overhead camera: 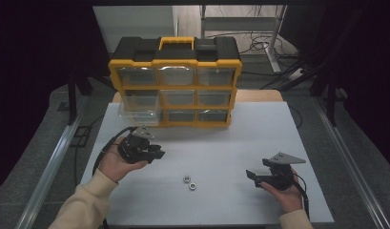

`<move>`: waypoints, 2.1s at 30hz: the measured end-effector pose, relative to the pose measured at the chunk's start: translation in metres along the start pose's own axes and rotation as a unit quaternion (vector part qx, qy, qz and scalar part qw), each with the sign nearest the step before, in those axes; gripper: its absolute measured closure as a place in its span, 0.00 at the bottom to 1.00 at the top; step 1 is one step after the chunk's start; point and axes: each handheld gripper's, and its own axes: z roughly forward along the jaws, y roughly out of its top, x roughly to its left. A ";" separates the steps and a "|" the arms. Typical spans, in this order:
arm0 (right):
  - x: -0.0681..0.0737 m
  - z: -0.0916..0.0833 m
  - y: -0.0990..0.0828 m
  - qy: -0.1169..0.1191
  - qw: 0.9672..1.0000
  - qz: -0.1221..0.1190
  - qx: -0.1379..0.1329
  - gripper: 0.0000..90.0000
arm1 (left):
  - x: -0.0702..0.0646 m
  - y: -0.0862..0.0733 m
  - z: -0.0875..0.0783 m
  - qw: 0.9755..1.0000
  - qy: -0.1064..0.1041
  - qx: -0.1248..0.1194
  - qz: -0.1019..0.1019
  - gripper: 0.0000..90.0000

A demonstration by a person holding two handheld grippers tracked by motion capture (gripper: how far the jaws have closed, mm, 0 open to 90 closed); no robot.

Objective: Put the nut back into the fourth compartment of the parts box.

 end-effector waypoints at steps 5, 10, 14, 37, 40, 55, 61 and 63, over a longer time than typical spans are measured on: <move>0.000 0.000 0.000 0.000 1.000 -0.003 0.000 0.19 | 0.002 0.003 -0.005 1.000 0.004 -0.003 0.000 0.78; 0.000 0.000 0.000 0.001 1.000 0.000 0.000 0.19 | 0.005 0.005 -0.009 1.000 0.007 -0.005 -0.001 0.77; 0.000 0.000 0.000 0.000 1.000 -0.002 0.000 0.19 | 0.007 0.005 -0.012 1.000 0.009 -0.008 -0.005 0.78; 0.000 0.001 0.000 0.000 1.000 -0.005 0.002 0.19 | 0.021 0.012 -0.025 1.000 0.018 -0.011 -0.011 0.78; 0.001 0.001 0.000 0.000 1.000 -0.004 0.002 0.19 | 0.022 0.013 -0.026 1.000 0.019 -0.012 -0.012 0.78; 0.001 0.001 0.000 0.000 1.000 -0.003 0.003 0.19 | 0.029 0.018 -0.033 0.999 0.026 -0.014 -0.014 0.77; 0.001 0.002 0.000 0.000 1.000 -0.004 0.004 0.19 | 0.031 0.021 -0.038 0.999 0.028 -0.015 -0.014 0.78; 0.001 0.002 0.000 0.000 1.000 -0.004 0.004 0.19 | 0.032 0.022 -0.039 0.999 0.029 -0.015 -0.014 0.78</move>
